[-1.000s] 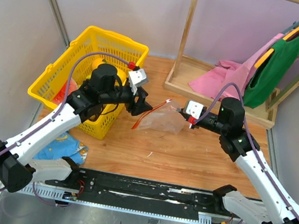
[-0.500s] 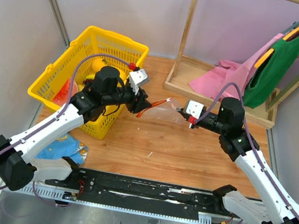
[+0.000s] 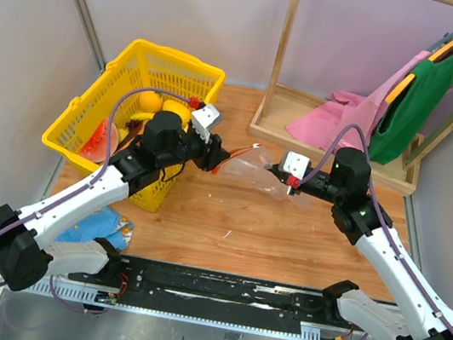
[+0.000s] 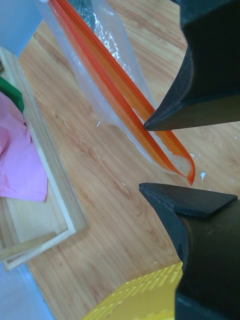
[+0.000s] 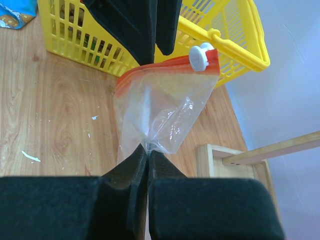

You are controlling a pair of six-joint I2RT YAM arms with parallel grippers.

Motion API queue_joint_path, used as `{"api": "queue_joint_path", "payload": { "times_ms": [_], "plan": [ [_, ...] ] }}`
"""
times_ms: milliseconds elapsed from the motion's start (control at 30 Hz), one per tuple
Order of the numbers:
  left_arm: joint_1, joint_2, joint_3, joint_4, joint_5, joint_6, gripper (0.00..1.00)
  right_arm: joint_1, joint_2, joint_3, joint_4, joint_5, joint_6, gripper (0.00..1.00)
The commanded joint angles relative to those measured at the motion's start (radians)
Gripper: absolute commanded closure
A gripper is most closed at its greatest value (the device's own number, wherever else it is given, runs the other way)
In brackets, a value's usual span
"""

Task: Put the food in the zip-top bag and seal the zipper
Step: Open the zipper of the food storage bag.

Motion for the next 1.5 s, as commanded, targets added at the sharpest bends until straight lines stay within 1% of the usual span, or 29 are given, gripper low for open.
{"api": "queue_joint_path", "payload": {
  "times_ms": [0,100,233,367,533,633,767,900,967,1100,1167,1400,1467],
  "plan": [
    [-0.015,-0.059,-0.050,0.156,-0.100,-0.066,0.49,0.018,0.002,-0.012,0.043,-0.046,0.029,0.99],
    [-0.020,-0.070,-0.073,0.200,-0.097,-0.085,0.48,0.018,0.002,-0.009,0.051,-0.054,0.039,0.99],
    [-0.032,-0.067,-0.089,0.223,-0.037,-0.071,0.45,0.018,0.004,-0.008,0.058,-0.059,0.049,0.99],
    [-0.040,-0.062,-0.099,0.223,-0.003,-0.045,0.42,0.018,0.002,-0.005,0.060,-0.064,0.054,0.99],
    [-0.050,-0.039,-0.100,0.208,0.028,-0.018,0.41,0.018,-0.002,-0.003,0.062,-0.077,0.063,0.99],
    [-0.068,-0.032,-0.105,0.206,0.033,-0.005,0.39,0.018,-0.005,-0.006,0.067,-0.081,0.071,0.99],
    [-0.102,-0.037,-0.114,0.210,0.035,0.022,0.34,0.017,-0.007,-0.009,0.071,-0.079,0.077,0.99],
    [-0.116,-0.050,-0.130,0.227,-0.016,0.024,0.33,0.017,-0.006,-0.012,0.075,-0.080,0.080,0.99],
    [-0.116,-0.056,-0.131,0.226,-0.054,0.016,0.36,0.018,-0.006,-0.014,0.075,-0.077,0.081,0.99],
    [-0.116,-0.075,-0.138,0.215,-0.074,0.022,0.44,0.016,-0.012,-0.018,0.050,-0.048,0.058,0.99],
    [-0.116,-0.085,-0.148,0.210,-0.081,0.028,0.50,0.014,-0.017,-0.021,0.042,-0.040,0.053,0.99],
    [-0.115,-0.106,-0.155,0.172,-0.052,0.038,0.85,0.012,-0.016,-0.021,0.041,-0.022,0.056,0.99],
    [-0.116,-0.111,-0.143,0.147,-0.043,0.038,0.98,0.009,-0.012,-0.020,0.041,-0.003,0.059,0.99]
  ]
}}
